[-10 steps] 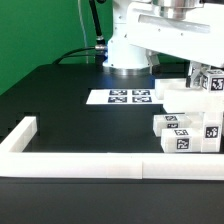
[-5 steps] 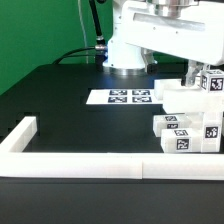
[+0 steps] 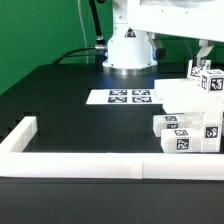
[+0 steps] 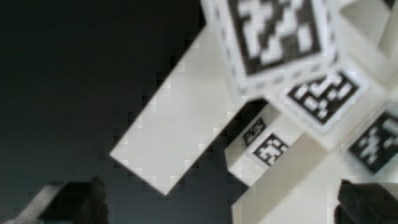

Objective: Assemble chair

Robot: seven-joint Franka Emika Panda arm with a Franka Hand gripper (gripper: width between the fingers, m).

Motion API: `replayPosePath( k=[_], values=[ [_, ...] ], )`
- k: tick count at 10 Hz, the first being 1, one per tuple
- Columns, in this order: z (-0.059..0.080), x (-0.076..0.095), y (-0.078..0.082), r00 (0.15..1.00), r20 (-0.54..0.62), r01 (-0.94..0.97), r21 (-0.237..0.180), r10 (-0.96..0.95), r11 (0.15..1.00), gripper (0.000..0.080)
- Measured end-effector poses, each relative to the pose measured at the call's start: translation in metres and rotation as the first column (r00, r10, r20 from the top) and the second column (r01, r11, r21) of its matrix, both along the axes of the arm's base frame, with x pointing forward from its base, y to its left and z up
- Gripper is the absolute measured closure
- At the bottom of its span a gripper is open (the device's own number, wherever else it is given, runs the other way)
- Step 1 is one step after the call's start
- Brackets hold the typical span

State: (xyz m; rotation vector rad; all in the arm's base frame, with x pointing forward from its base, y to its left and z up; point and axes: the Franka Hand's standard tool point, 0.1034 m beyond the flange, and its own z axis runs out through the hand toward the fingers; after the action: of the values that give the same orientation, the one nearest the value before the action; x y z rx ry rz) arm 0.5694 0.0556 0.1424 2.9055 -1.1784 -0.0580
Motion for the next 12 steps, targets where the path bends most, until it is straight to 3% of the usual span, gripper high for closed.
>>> replayPosePath(
  k=[2,6,12],
  values=[
    [0.020,0.006,0.005,1.000,0.008,-0.004,0.017,0.004,1.000,0.0150],
    [0.015,0.004,0.006,1.000,0.005,-0.009,0.012,0.009,1.000,0.0150],
    [-0.020,-0.021,0.045,0.994,0.044,-0.098,-0.009,0.098,0.995,0.0150]
  ],
)
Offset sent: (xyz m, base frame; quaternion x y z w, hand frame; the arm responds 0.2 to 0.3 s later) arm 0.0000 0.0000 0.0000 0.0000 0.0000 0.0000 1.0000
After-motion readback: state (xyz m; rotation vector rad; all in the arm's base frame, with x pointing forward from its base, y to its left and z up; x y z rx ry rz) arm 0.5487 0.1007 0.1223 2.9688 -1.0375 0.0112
